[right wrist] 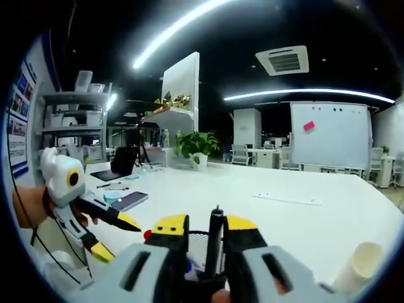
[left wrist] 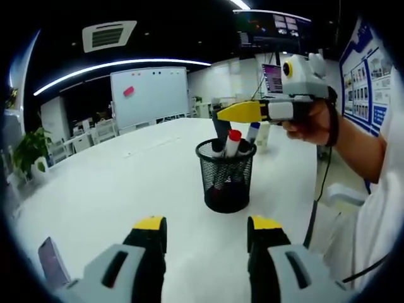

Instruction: Place the scattered laser pointers and whiteboard markers into the pen holder and stack the scattered paper cups together

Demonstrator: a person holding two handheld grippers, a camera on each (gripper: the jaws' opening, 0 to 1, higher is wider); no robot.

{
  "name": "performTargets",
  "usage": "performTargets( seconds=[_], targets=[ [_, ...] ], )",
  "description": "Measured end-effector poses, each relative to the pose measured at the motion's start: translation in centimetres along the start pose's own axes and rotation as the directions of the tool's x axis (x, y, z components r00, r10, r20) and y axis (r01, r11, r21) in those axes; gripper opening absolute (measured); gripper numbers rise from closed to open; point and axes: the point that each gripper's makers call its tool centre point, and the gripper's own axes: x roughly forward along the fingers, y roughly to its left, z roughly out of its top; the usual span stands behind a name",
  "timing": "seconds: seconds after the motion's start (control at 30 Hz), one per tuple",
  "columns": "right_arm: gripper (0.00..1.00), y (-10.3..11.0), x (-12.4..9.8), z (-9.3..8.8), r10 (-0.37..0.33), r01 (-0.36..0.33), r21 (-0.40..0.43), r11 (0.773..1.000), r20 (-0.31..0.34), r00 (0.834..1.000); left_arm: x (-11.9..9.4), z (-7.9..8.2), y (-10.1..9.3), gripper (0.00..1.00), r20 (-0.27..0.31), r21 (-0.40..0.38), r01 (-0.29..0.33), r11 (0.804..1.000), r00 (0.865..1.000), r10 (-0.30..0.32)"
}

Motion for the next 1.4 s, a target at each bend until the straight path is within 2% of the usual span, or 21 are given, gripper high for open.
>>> performTargets(
  seconds=[0.23, 0.5, 1.07, 1.4],
  targets=[
    [0.25, 0.3, -0.1, -0.1, 0.03, -0.03, -0.009, 1.0, 0.001, 1.0, -0.1, 0.2, 0.0, 0.52, 0.007, 0.004, -0.002, 1.0, 1.0, 0.002],
    [0.33, 0.8, 0.1, 0.0, 0.054, -0.054, -0.021, 0.998, 0.008, 0.999, 0.2, 0.1, -0.1, 0.52, 0.003, 0.003, 0.005, 1.0, 1.0, -0.005],
    [0.36, 1.3, 0.2, -0.5, 0.073, -0.073, -0.042, 0.996, -0.005, 0.997, 0.2, -0.3, 0.0, 0.52, 0.001, -0.006, 0.005, 1.0, 1.0, -0.005],
    [0.46, 2.1, 0.4, 0.0, 0.103, -0.102, -0.056, 0.993, 0.019, 0.994, 0.1, -0.1, -0.2, 0.52, 0.005, -0.007, 0.001, 1.0, 1.0, -0.001]
  ],
)
